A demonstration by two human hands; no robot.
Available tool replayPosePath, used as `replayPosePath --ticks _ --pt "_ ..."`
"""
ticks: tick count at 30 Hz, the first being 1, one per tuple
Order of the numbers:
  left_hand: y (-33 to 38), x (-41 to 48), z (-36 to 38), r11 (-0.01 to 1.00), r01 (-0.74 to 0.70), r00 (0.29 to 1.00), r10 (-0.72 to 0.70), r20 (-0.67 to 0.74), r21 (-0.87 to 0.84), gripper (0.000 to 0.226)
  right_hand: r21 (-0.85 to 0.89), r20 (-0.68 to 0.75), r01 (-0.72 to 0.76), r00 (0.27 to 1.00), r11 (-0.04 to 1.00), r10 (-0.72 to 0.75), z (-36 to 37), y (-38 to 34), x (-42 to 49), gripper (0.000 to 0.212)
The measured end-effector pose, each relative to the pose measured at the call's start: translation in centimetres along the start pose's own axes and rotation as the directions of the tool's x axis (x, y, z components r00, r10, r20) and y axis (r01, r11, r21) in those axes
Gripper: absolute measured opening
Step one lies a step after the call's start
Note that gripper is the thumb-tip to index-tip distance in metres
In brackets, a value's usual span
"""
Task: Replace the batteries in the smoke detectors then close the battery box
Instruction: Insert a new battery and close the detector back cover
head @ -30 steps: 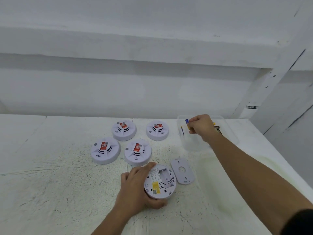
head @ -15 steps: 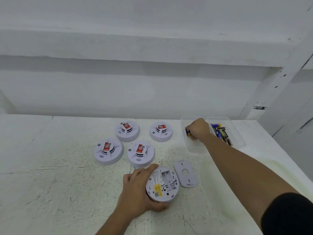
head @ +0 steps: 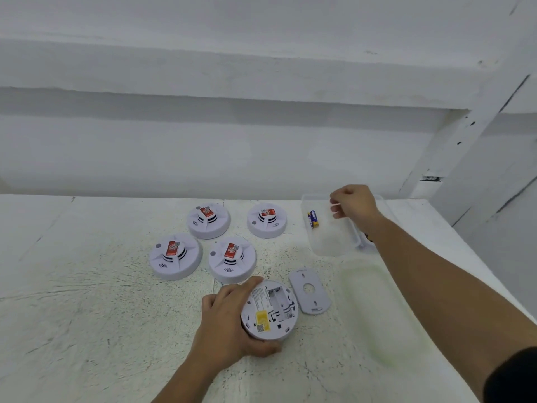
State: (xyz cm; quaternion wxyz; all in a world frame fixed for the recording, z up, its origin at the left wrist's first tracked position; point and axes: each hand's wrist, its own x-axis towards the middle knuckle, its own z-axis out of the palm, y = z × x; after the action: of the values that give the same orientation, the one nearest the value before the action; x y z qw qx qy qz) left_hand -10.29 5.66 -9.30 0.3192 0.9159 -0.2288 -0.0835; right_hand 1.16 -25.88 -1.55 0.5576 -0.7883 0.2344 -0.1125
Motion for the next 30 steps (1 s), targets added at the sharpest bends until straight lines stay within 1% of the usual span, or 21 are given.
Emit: replayPosePath --ticks 3,5,6,7,9,11,14,15,18,22,24,25,26,27,30 --pt "0.1 0.0 0.0 1.000 0.008 1.000 -0.008 0.001 -0.015 0.113 -0.042 -0.075 0.011 0.997 0.999 -0.014 -2.7 0.5 0.3 0.015" --pt "-0.1 -0.1 0.1 1.000 0.018 1.000 -0.018 0.003 -0.014 0.112 -0.148 -0.110 -0.024 0.994 0.989 0.008 -4.2 1.2 0.7 0.016" --pt "-0.1 -0.1 0.2 1.000 0.026 1.000 -0.026 0.006 -0.010 0.112 -0.232 -0.115 -0.049 0.993 0.971 0.023 -4.8 1.5 0.9 0.016" --pt "-0.1 0.0 0.2 1.000 0.030 1.000 -0.030 0.008 -0.007 0.112 -0.330 -0.116 -0.071 0.993 0.941 0.034 -5.3 2.1 1.2 0.016" --pt "0.0 0.0 0.1 0.999 0.034 0.999 -0.034 0.008 -0.011 0.112 -0.532 -0.114 -0.099 0.992 0.841 0.044 -5.9 3.1 1.6 0.016" --pt "0.2 -0.1 0.0 0.999 0.029 1.000 -0.029 0.008 -0.022 0.111 -0.641 -0.114 -0.123 0.991 0.758 0.065 -6.0 3.9 1.7 0.018" --pt "0.4 -0.2 -0.2 1.000 0.014 1.000 -0.014 0.005 -0.023 0.111 -0.714 -0.067 -0.114 0.993 0.690 0.095 -5.6 4.2 1.5 0.026" --pt "0.5 -0.2 -0.3 1.000 0.012 1.000 -0.012 0.003 -0.021 0.110 -0.722 -0.062 -0.114 0.993 0.682 0.100 -5.4 4.3 1.4 0.029" --pt "0.7 -0.3 -0.4 0.999 0.004 1.000 -0.004 -0.012 -0.037 0.110 -0.751 -0.049 -0.107 0.993 0.652 0.107 -5.2 4.1 0.8 0.023" --pt "0.7 -0.3 -0.5 0.999 0.006 1.000 -0.006 -0.006 -0.035 0.112 -0.793 -0.001 -0.042 0.998 0.608 0.069 -5.2 3.9 0.0 0.029" --pt "0.8 -0.3 -0.6 0.999 0.009 1.000 -0.009 0.008 -0.032 0.111 -0.837 0.047 0.015 0.998 0.547 0.045 -5.1 3.9 -0.3 0.030" --pt "0.9 -0.3 -0.7 0.999 0.010 1.000 -0.010 0.010 -0.031 0.110 -0.866 0.071 0.043 0.997 0.499 0.037 -5.0 3.9 -0.4 0.030" --pt "1.0 -0.3 -0.7 0.999 0.016 1.000 -0.016 0.014 -0.028 0.109 -0.878 0.075 0.057 0.997 0.476 0.018 -5.0 4.0 -0.3 0.029" --pt "1.0 -0.4 -0.8 0.999 0.022 1.000 -0.021 0.019 -0.024 0.109 -0.879 0.070 0.060 0.998 0.473 0.004 -5.0 4.1 -0.3 0.027" --pt "0.9 -0.4 -0.7 0.999 0.039 0.999 -0.038 0.020 -0.028 0.109 -0.860 0.037 0.040 0.999 0.509 -0.016 -4.9 4.4 -0.2 0.020"
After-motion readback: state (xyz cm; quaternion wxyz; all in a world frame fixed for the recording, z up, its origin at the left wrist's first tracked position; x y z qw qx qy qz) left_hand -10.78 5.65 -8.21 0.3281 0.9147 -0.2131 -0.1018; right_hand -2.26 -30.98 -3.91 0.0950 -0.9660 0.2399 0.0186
